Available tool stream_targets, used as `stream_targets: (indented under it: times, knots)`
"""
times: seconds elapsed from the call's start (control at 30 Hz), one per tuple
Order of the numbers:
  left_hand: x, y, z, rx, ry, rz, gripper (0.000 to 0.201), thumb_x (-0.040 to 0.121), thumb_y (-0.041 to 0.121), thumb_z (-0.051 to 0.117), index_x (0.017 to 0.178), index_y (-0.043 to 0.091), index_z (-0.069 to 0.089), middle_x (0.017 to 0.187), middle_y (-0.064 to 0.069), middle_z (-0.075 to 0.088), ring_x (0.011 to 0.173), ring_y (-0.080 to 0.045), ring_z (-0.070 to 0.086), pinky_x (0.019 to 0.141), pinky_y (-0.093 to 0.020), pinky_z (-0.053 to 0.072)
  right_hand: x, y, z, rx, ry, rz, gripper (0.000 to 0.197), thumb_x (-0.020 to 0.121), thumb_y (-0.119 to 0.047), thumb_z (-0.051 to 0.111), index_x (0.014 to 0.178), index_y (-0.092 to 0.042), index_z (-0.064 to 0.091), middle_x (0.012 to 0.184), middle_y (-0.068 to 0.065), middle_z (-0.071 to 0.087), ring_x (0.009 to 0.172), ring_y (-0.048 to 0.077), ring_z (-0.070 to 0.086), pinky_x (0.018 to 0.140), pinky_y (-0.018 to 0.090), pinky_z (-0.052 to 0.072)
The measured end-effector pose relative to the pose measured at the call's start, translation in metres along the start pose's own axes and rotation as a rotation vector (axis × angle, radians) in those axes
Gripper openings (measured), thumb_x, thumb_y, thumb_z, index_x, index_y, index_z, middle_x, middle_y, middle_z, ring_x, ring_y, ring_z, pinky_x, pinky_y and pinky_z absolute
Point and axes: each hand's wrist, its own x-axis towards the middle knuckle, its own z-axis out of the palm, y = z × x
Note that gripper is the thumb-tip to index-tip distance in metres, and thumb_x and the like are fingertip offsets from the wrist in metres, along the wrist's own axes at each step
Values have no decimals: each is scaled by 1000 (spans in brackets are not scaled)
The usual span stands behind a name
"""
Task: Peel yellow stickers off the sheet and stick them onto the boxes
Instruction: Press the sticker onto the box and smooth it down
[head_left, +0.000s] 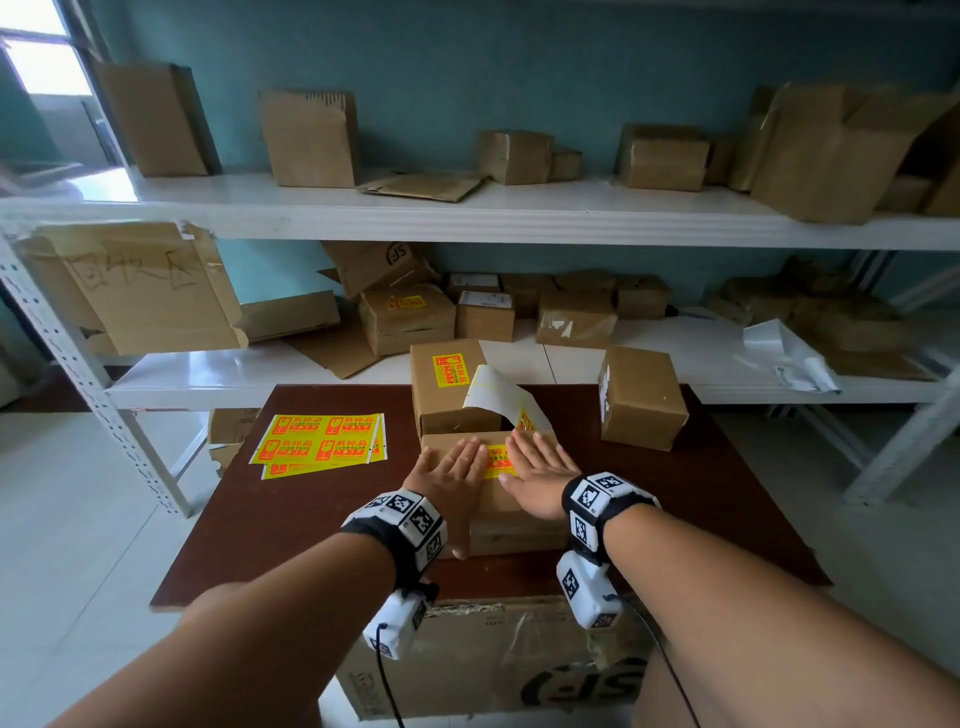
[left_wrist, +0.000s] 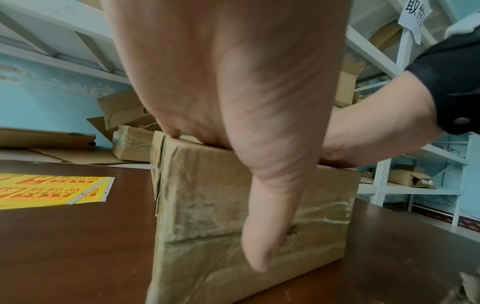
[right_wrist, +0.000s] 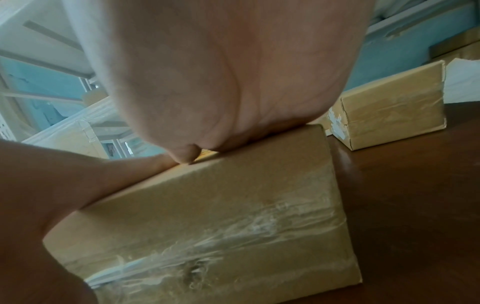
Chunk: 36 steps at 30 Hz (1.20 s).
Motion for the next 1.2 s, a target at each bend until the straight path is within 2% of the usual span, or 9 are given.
stream_targets:
  times: [0.27, 0.4, 0.57, 0.67, 0.73, 0.83, 0.93, 1.07, 1.2]
  knots:
    - [-12, -22, 5, -161, -25, -174, 144, 66, 66, 76, 153, 7, -22, 164, -9, -23, 153, -25, -13, 122, -56, 2, -1, 10, 1, 119, 16, -102, 71, 104, -56, 21, 160, -28, -12, 163, -14, -26, 151, 13, -25, 123, 39, -13]
    - [-17, -36, 0, -940, -67, -187, 142, 70, 60, 79, 154, 14, -25, 162, -12, -27, 152, -28, -12, 124, -48, 12, -5, 24, 1, 667, 213, -94, 70, 101, -38, 55, 160, -26, 21, 169, -7, -1, 156, 17, -6, 126, 42, 0]
    - [0, -34, 2, -1410, 7, -443, 114, 80, 45, 78, 153, -2, 4, 148, -18, 43, 130, -31, 51, 102, -38, 48, -5, 20, -3, 847, 66, 231, 110, 92, -63, 57, 159, -15, -16, 169, 12, -6, 155, 33, 4, 124, 46, 13]
    - [2, -23, 10, -1476, 105, -484, 109, 65, 50, 84, 144, 1, 26, 137, -15, 52, 120, -28, 58, 90, -34, 53, -13, 10, -13, 927, 20, 247, 122, 87, -68, 59, 157, -7, -20, 167, 15, 14, 152, 33, 21, 119, 39, 24]
    - [-3, -19, 19, -1421, 192, -468, 116, 49, 59, 82, 141, 11, 30, 137, -12, 47, 122, -28, 53, 100, -40, 50, -16, 11, -16, 969, 85, 228, 127, 81, -68, 67, 159, -7, -13, 166, 12, 20, 150, 30, 27, 118, 37, 27]
    - [-10, -13, 36, -1555, 408, -302, 108, 63, 45, 89, 147, 36, 22, 135, -2, 38, 128, -19, 42, 108, -36, 41, -20, 19, -15, 1050, 311, 151, 141, 58, -73, 81, 160, -16, 3, 160, 3, 33, 143, 23, 38, 118, 40, 33]
    - [-22, -11, 27, -1771, 534, -129, 111, 62, 47, 92, 142, 63, 19, 144, 0, 45, 133, -26, 47, 91, -50, 56, -23, 18, -21, 988, 462, 128, 141, 50, -73, 83, 158, -19, 11, 159, -1, 33, 142, 20, 40, 116, 42, 36]
    - [-28, -21, -15, -1834, 641, -16, 88, 85, 14, 77, 141, 51, 21, 131, 14, 55, 115, -12, 64, 73, -36, 60, -20, 9, -44, 929, 616, 93, 135, 50, -76, 80, 156, -18, 18, 157, 1, 40, 139, 21, 45, 113, 44, 41]
    - [-17, -41, -37, -1806, 691, -52, 90, 86, 19, 76, 148, 46, 18, 134, 14, 52, 117, -10, 61, 77, -34, 61, -10, 2, -71, 926, 712, 88, 112, 63, -65, 83, 150, -20, 30, 143, -3, 53, 126, 20, 55, 100, 38, 48]
